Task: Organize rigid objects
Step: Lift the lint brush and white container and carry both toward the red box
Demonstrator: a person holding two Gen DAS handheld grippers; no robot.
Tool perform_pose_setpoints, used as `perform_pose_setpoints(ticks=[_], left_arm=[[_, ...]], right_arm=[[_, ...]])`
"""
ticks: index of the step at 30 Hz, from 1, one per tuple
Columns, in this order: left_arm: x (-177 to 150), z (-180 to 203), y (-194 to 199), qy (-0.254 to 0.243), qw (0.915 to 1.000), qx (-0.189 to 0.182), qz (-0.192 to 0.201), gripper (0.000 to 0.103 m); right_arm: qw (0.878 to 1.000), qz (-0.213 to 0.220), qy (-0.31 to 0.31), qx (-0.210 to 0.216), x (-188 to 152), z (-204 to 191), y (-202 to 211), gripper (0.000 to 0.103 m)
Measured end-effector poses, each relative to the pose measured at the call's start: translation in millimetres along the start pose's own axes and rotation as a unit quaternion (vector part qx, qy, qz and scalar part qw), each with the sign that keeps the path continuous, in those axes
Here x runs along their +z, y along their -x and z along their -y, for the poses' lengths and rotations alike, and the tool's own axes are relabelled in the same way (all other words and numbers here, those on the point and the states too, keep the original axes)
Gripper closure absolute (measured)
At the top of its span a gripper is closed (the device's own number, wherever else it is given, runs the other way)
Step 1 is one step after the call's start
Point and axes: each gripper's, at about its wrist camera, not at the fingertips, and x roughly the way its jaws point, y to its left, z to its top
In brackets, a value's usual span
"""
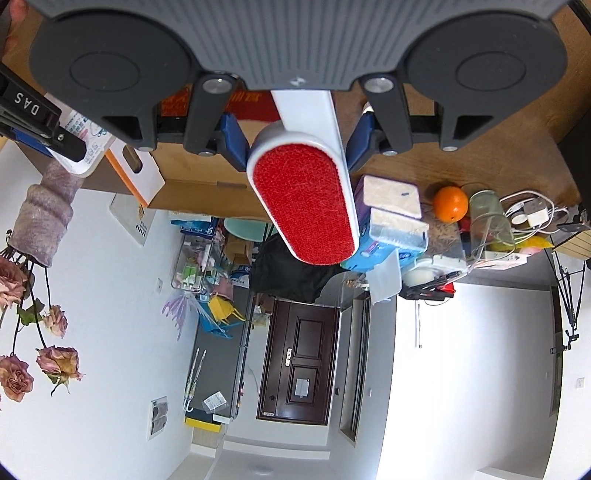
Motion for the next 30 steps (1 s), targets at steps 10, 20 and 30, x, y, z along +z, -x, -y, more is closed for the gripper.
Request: perform_pose_setpoints(ticks=[10, 20, 30], left_arm=[[15.9, 6.9, -42.2, 0.019, 0.9998, -0.003, 0.006, 0.045], [28.1, 9.5, -93.6, 0.027, 0.9995, -0.012, -0.009, 0.045], [37.7, 19.8, -136.5, 0.010, 0.9998, -0.006, -0.015, 0.045]], right_arm=[[1.000, -0.004, -0.006, 0.004, 7.6, 0.2, -41.1, 0.063], [1.000, -0.008, -0.008, 0.005, 17.4, -2.2, -83.7, 0.063], [1.000, -0.020, -0.011, 0.002, 25.7, -2.1, -128.2, 0.063]])
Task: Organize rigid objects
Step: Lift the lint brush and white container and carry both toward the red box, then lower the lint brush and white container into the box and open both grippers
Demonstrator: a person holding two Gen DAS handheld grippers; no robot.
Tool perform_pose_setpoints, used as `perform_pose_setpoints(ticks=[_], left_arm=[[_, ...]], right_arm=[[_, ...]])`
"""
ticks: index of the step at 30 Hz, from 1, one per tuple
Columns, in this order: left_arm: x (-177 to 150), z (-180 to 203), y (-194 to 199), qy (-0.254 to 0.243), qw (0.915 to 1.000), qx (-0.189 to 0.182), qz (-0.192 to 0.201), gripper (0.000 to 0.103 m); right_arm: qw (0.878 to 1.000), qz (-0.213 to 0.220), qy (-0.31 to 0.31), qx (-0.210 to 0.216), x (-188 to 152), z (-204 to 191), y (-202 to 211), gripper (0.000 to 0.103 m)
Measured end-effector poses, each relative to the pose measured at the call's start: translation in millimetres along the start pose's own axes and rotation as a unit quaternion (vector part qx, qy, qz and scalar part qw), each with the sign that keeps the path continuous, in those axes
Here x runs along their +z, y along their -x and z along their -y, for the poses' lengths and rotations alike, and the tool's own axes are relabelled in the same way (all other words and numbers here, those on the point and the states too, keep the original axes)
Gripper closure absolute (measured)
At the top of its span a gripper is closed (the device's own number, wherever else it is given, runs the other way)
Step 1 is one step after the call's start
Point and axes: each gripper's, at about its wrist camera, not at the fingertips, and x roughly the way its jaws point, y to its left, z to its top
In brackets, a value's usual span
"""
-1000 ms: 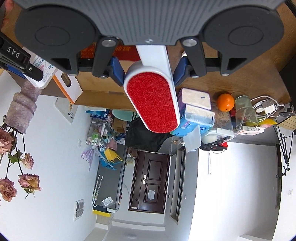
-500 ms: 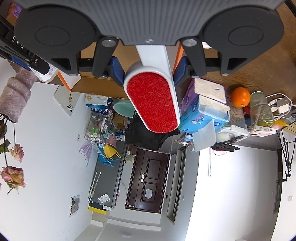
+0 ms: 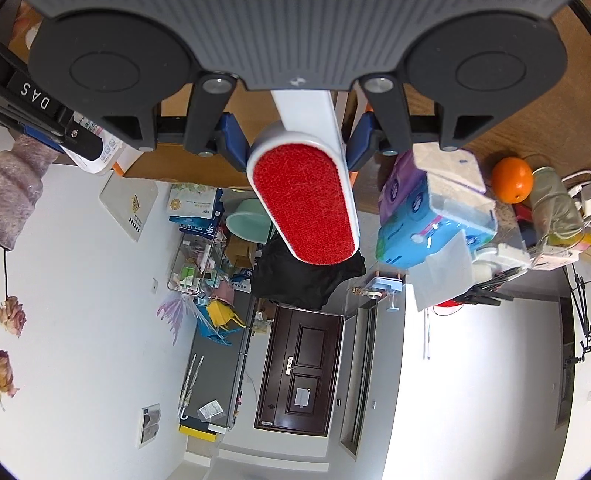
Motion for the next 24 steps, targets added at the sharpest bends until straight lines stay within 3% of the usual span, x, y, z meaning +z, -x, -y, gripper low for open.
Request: perform_pose_setpoints(ticks=[15, 24], left_arm=[[-4.0, 12.3, -48.7, -0.022, 0.9992, 0.013, -0.032, 0.045], [-8.9, 14.5, -57.6, -0.033, 0.9984, 0.010, -0.046, 0.043]], right_arm=[[1.000, -0.024, 0.006, -0.012, -3.4, -1.9, -38.6, 0.063], [0.999, -0.039, 0.013, -0.024, -8.0, -2.2, -44.9, 0.062]])
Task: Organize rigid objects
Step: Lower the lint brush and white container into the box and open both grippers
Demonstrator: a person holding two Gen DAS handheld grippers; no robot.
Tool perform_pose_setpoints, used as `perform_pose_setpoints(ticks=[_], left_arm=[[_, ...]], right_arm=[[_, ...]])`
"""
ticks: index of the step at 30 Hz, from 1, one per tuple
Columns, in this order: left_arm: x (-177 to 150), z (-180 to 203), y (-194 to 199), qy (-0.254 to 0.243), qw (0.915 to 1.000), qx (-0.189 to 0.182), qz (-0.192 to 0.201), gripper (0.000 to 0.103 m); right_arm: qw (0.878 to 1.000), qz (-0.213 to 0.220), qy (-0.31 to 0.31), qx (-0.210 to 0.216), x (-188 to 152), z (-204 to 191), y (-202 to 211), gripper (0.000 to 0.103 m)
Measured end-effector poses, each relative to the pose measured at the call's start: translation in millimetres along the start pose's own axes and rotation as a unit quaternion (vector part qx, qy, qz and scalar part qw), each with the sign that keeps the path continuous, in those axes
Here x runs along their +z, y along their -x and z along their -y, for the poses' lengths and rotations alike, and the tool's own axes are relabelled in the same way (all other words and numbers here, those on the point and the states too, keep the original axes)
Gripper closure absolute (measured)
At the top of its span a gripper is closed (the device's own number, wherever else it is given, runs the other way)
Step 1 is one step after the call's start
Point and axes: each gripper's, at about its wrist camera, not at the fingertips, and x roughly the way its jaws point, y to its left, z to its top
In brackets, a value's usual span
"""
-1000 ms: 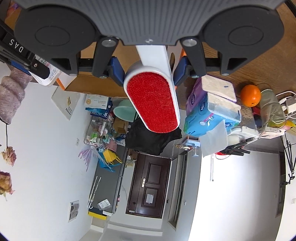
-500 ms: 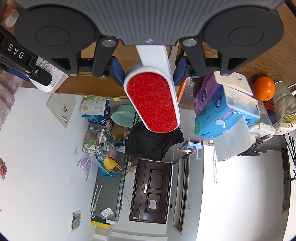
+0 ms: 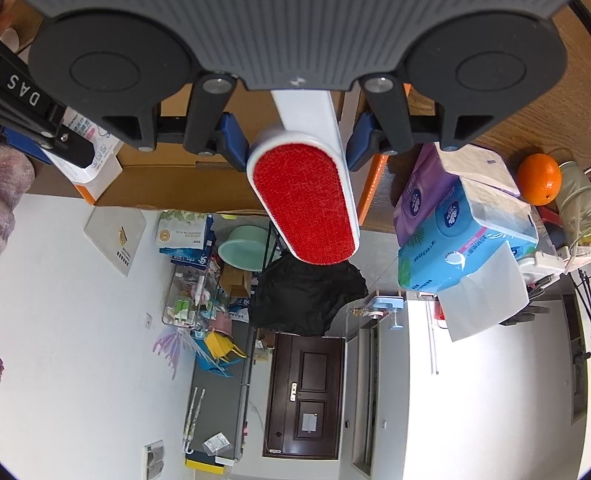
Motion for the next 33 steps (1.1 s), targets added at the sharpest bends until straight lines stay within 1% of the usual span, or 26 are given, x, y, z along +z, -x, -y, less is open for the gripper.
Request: perform_pose_setpoints(ticks=[1, 2, 3, 4, 5, 6, 7, 9, 16, 22, 29, 33], left_arm=[[-1.0, 0.2, -0.2, 0.001, 1.0000, 0.000, -0.006, 0.043], [-2.2, 0.8, -1.7, -0.002, 0.9999, 0.000, -0.015, 0.042], [-3.2, 1.6, -2.8, -0.005, 0.9998, 0.001, -0.018, 0.038], [-4.2, 1.8, -2.3, -0.004, 0.9998, 0.004, -0.017, 0.023], [-4.7, 2.3, -0.2, -0.005, 0.9999, 0.009, -0.012, 0.014], [-4.7, 2.9, 2.6, -0.008, 0.9999, 0.014, -0.005, 0.009], [-4.3, 3.1, 5.8, -0.008, 0.9998, 0.020, 0.001, 0.000], [-3.6, 2.4, 10.7, -0.005, 0.9997, 0.023, 0.008, 0.000], [-1.6, -4.9, 11.6, 0.007, 0.9995, 0.030, 0.000, 0.000], [-3.0, -8.9, 18.2, 0.008, 0.9994, 0.035, 0.004, 0.000], [-4.6, -14.8, 38.6, 0.014, 0.9992, 0.034, 0.018, 0.000], [-10.0, -21.0, 53.8, 0.018, 0.9987, 0.040, 0.024, 0.000]], right_arm=[[1.000, -0.002, 0.000, -0.001, -0.3, 0.3, 0.3, 0.062], [1.000, 0.000, -0.001, -0.001, -0.6, 0.9, 1.5, 0.054], [1.000, -0.001, -0.004, -0.002, -0.2, 1.8, 3.0, 0.033], [1.000, 0.000, -0.007, -0.005, 0.4, 2.7, 4.2, 0.021], [1.000, 0.006, -0.008, -0.009, 0.4, 3.8, 6.3, 0.006], [1.000, 0.014, -0.008, -0.012, 0.5, 4.5, 9.1, 0.004], [1.000, 0.016, -0.009, -0.013, 1.3, 5.2, 10.3, 0.004], [1.000, 0.016, -0.015, -0.010, 2.1, 7.4, 11.9, 0.000], [1.000, 0.014, -0.021, -0.012, 2.0, 11.3, 12.6, 0.000], [1.000, 0.010, -0.014, -0.009, 1.3, 7.9, 15.2, 0.000], [1.000, 0.014, -0.008, -0.005, 2.6, 5.4, 25.8, 0.000], [1.000, 0.016, -0.011, 0.000, 2.1, 5.9, 37.3, 0.000]])
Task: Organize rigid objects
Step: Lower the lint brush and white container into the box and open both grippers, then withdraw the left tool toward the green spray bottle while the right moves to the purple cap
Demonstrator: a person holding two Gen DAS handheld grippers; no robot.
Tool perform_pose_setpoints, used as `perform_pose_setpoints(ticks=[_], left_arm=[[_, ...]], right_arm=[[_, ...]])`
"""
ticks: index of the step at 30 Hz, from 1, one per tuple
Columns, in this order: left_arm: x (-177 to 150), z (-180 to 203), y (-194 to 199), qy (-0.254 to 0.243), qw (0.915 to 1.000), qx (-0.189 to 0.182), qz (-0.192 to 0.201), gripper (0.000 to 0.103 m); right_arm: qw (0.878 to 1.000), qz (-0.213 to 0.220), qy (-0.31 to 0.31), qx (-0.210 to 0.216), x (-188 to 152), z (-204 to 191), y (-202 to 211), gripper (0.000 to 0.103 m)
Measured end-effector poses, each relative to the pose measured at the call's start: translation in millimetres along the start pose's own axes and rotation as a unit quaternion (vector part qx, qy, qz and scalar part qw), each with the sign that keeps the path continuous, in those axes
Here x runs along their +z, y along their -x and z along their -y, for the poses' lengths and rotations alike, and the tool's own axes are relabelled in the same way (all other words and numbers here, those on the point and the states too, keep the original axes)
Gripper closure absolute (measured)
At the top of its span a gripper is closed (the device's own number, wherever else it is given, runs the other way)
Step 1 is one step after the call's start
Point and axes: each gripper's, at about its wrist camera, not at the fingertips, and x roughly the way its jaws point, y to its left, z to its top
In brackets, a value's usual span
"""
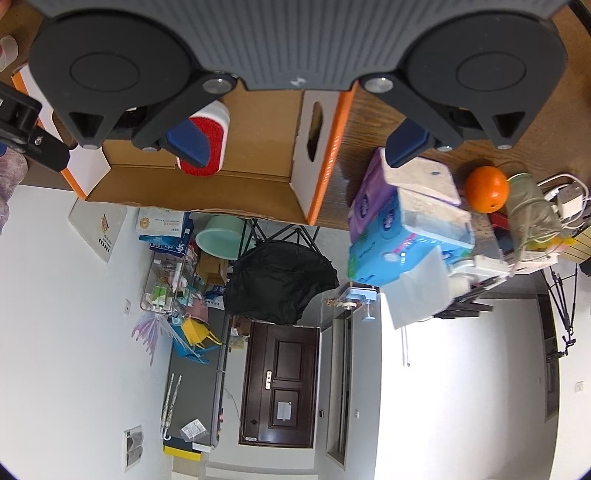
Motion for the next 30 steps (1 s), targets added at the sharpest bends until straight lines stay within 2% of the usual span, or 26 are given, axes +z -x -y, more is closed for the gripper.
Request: perform_pose_setpoints(ticks=[16, 30], left_arm=[[-29.9, -63.3, 58.9, 0.038, 0.9985, 0.039, -0.004, 0.000], [-54.8, -77.8, 96.9, 0.027, 0.9985, 0.047, -0.007, 0.000]], right_arm=[[1.000, 0.003, 0.024, 0.003, -17.0, -1.8, 58.5, 0.000], [0.998, 0.002, 0.055, 0.006, -41.3, -4.3, 104.2, 0.000]])
